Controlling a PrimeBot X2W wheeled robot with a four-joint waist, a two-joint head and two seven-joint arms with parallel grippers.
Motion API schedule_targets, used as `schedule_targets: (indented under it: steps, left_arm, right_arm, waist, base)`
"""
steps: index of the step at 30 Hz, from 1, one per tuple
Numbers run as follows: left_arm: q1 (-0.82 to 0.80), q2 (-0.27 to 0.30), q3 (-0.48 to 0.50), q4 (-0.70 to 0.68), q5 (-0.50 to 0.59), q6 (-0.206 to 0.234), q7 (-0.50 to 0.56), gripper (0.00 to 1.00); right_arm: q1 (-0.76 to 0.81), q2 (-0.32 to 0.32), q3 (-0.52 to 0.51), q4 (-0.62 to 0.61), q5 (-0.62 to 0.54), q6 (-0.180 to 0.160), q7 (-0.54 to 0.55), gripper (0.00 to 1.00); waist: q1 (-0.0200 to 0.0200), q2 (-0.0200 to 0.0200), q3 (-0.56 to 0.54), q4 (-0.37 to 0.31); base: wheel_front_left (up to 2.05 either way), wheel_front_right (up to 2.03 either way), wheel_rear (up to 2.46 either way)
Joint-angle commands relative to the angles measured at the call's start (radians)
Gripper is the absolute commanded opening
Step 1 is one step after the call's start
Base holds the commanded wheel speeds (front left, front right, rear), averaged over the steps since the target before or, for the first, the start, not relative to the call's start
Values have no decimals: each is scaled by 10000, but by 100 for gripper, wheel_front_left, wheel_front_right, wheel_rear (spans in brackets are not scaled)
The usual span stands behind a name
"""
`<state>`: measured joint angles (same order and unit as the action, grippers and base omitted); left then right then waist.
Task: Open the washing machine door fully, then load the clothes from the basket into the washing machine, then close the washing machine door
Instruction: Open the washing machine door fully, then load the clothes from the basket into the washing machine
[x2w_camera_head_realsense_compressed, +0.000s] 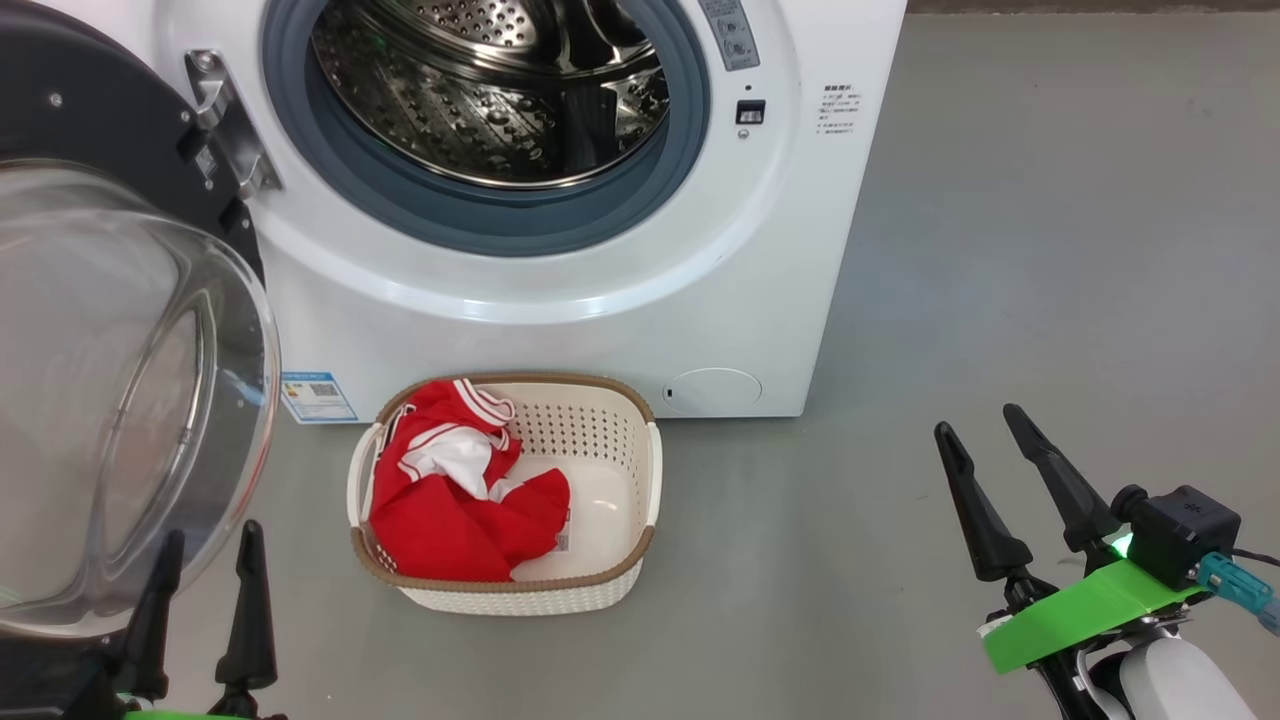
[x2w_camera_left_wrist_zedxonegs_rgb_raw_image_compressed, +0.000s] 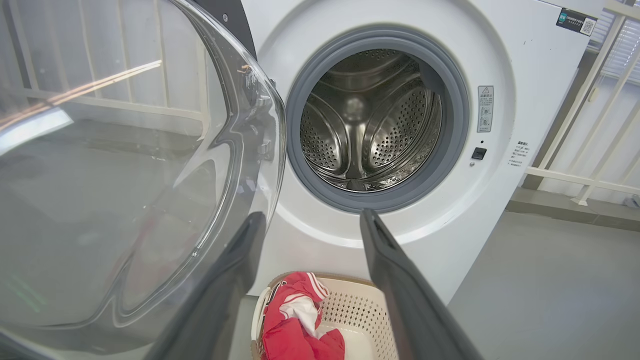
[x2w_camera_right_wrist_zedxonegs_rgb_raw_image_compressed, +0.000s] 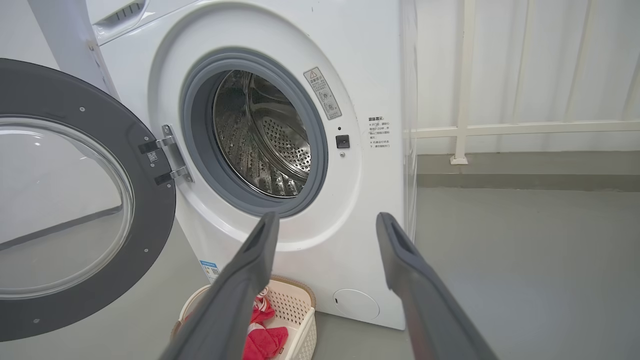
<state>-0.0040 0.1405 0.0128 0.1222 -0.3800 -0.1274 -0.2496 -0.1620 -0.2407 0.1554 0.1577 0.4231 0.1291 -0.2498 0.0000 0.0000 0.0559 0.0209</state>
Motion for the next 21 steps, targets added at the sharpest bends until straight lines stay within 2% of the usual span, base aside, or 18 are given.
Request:
schedule_targets:
  steps: [1, 21]
  left_arm:
    - [-205, 237, 321, -254, 74, -31, -122, 100]
    - [-250, 239, 369, -240, 169, -32, -122, 100]
  right_arm:
    - [0, -55, 196, -238, -70, 16, -120, 100]
    - [0, -51, 190, -249, -90, 16, -120, 100]
  waist:
    - [0, 0, 27, -3]
    - [0, 0, 40, 27]
  base:
    - [0, 0, 0]
    - [0, 0, 0]
